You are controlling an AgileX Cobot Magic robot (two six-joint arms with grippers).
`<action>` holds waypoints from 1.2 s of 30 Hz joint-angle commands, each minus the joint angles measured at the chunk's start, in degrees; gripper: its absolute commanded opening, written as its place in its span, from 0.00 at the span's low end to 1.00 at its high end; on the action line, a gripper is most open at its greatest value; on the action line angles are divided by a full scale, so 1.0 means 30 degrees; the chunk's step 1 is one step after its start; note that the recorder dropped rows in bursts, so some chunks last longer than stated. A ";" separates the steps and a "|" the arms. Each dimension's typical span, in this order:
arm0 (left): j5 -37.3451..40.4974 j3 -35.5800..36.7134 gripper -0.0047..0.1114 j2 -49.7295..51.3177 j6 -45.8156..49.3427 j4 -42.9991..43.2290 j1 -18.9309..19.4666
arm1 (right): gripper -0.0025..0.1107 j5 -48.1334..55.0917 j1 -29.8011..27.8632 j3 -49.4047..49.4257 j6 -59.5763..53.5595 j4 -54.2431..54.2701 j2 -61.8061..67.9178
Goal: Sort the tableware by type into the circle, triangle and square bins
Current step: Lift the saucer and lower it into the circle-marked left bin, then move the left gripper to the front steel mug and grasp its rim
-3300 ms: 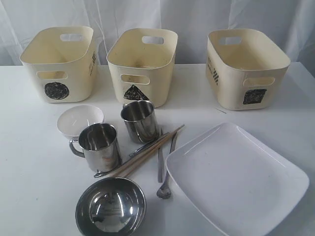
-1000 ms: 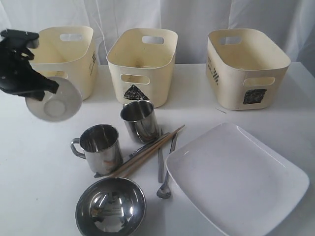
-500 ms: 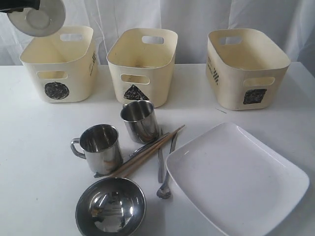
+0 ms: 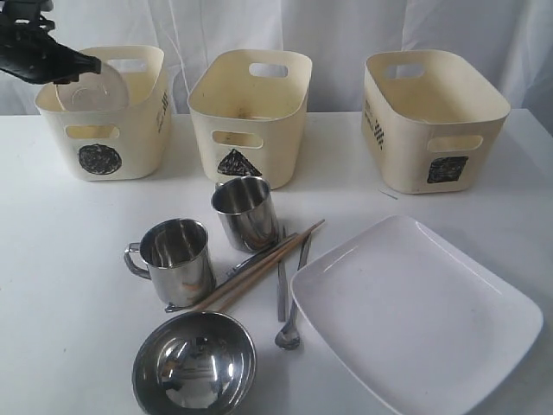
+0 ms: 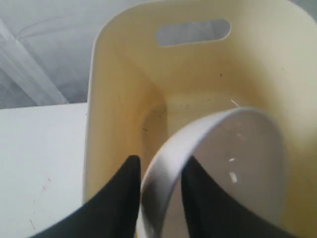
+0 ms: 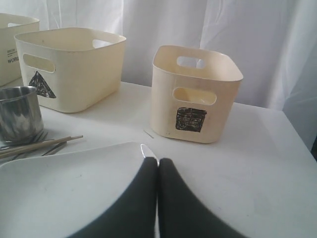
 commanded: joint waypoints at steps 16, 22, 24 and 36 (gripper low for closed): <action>0.6504 0.2824 0.46 -0.6566 0.1236 -0.1250 -0.1348 | 0.02 -0.0133 -0.0104 0.0134 0.0080 -0.0027 -0.0106; 0.6729 0.8362 0.46 -1.0643 0.1548 -0.1299 -0.2383 | 0.02 -0.0133 -0.0104 0.0134 0.0080 -0.0027 -0.0106; 0.6403 1.0516 0.46 -1.2185 0.1596 -0.1343 -0.2705 | 0.02 -0.0133 -0.0104 0.0134 0.0080 -0.0027 -0.0106; 0.3932 1.6820 0.46 -1.4588 0.3070 -0.1931 -0.6454 | 0.02 -0.0133 -0.0104 0.0134 0.0080 -0.0027 -0.0106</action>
